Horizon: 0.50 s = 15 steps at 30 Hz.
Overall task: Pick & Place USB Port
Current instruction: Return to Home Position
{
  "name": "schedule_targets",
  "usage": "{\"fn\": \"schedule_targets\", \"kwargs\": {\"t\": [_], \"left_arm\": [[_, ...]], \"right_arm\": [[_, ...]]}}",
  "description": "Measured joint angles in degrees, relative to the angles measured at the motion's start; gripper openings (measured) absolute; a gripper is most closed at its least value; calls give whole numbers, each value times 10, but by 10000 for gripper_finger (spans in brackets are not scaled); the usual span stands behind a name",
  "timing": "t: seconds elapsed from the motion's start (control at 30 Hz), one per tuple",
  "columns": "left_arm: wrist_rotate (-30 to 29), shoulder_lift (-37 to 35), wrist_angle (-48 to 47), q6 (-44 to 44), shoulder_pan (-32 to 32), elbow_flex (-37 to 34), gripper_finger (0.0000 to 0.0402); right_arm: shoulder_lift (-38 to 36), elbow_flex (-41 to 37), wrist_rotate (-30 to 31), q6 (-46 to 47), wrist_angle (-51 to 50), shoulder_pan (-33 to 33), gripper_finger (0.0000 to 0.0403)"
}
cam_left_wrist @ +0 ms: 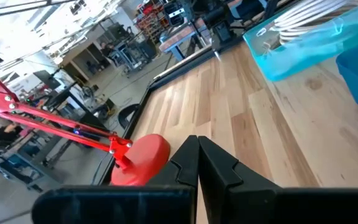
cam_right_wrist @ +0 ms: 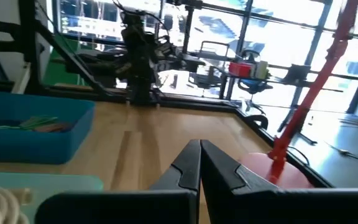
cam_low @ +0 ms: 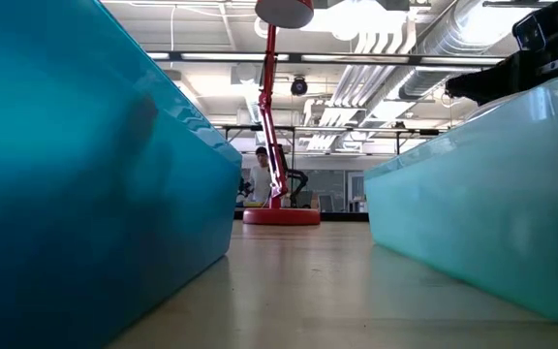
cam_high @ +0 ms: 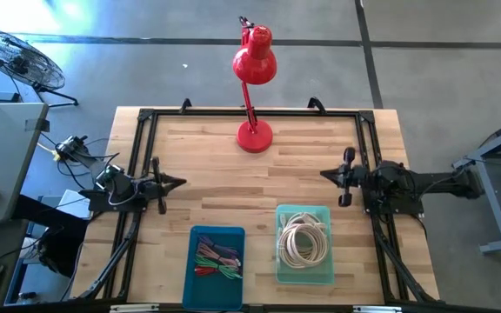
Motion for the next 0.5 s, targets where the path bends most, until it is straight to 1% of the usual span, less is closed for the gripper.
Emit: {"fn": "schedule_targets", "kwargs": {"t": [0.17,0.33,0.4,0.5], "left_arm": [[3,0,0,17,0,0,0],[13,0,1,16,7,0,0],[29,0,4,6,28,-1,0],[83,0,16,5,73,-1,0]], "right_arm": [[0,0,-4,4,0,-28,0],[0,0,-28,21,0,-52,0],[0,0,-29,20,0,-58,0],[0,0,-21,6,0,-69,0]]}}
